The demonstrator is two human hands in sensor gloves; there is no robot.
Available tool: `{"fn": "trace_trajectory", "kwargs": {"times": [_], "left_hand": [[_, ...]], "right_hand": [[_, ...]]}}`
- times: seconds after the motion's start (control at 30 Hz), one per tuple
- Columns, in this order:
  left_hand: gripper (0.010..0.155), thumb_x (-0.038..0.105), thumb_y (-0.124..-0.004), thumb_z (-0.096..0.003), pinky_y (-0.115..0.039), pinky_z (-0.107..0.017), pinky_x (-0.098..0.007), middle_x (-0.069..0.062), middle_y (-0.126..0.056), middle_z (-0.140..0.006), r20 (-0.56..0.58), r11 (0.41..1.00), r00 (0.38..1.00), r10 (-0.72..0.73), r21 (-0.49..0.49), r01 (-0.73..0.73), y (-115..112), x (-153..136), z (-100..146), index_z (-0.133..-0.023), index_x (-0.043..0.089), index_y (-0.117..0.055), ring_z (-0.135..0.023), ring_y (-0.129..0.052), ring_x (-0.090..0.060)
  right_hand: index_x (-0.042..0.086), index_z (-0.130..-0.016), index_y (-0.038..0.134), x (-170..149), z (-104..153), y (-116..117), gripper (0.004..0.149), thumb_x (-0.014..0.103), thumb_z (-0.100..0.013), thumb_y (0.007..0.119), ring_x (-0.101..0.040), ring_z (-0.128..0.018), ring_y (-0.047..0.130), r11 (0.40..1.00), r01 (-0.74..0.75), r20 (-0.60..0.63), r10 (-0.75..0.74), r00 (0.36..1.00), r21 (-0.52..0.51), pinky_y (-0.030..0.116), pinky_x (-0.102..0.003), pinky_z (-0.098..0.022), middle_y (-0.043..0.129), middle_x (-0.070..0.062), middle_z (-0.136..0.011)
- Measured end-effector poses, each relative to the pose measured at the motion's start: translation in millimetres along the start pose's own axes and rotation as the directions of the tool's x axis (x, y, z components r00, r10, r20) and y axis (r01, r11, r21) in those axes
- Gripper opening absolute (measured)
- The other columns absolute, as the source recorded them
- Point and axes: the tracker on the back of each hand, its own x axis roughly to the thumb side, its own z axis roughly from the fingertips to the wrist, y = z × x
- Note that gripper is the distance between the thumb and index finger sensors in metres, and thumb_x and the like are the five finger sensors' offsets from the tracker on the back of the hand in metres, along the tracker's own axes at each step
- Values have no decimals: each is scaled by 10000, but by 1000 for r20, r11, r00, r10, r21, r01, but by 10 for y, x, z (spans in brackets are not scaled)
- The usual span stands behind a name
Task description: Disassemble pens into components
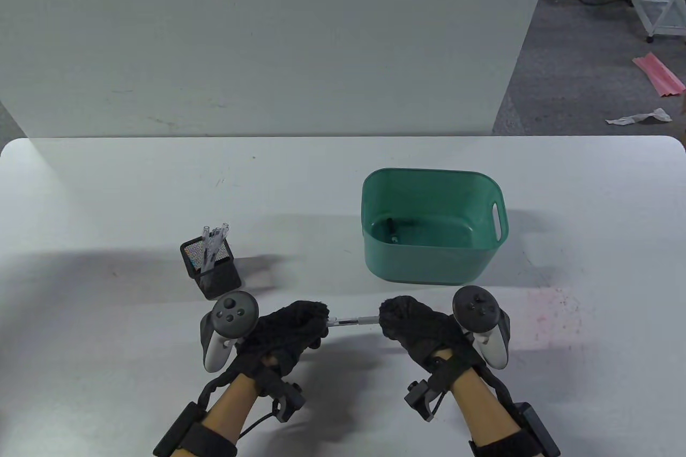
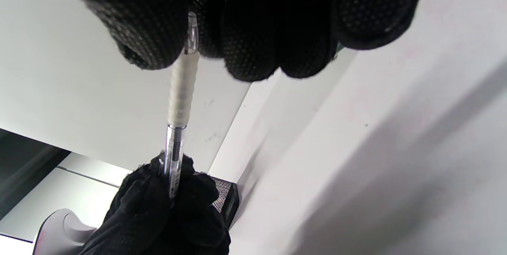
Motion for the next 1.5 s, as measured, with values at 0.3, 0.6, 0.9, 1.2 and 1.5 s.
{"fn": "trace_trajectory", "kwargs": {"times": [0.3,0.6,0.9,1.2,1.5], "left_hand": [[420,402,-818,-496,-872,-481,-498,-51,-970,-817,0,1000,1000,16,-11,-16,1,-6,9,-900,290,-795,-564,-1060,-217],[419,399,-819,-497,-869,-481,-502,-55,-969,-818,-14,999,999,31,-8,-31,28,-33,4,-900,287,-796,-564,-1059,-221],[418,398,-819,-497,-869,-480,-503,-57,-969,-818,-23,999,999,40,-14,-40,19,-32,3,-900,290,-797,-563,-1059,-222],[418,398,-819,-496,-870,-479,-502,-55,-970,-817,-31,999,999,30,-20,-31,12,-42,2,-899,289,-798,-563,-1059,-220],[419,398,-820,-496,-870,-479,-503,-57,-970,-818,-34,999,999,36,-34,-37,3,-50,-5,-900,288,-798,-562,-1059,-221]], "right_hand": [[109,-815,815,-36,-9,21,459,473,-551,725,-387,-648,867,998,52,-6,-52,999,18,761,-542,-456,915,-125,-650],[96,-822,810,-60,5,7,546,548,-553,662,-387,-630,880,999,43,-57,-44,997,-12,769,-536,-435,929,-124,-633],[139,-1011,640,-43,7,-24,633,523,-525,770,-406,-750,811,999,-21,-46,23,999,36,752,-520,-487,831,-139,-837],[167,-936,736,-15,5,-17,489,397,-512,818,-388,-709,844,999,-40,-43,40,998,12,759,-526,-470,875,-120,-767],[99,-825,816,-52,-16,-11,448,438,-538,758,-369,-610,891,1000,22,-56,-20,998,20,780,-516,-412,931,-108,-616]]}}
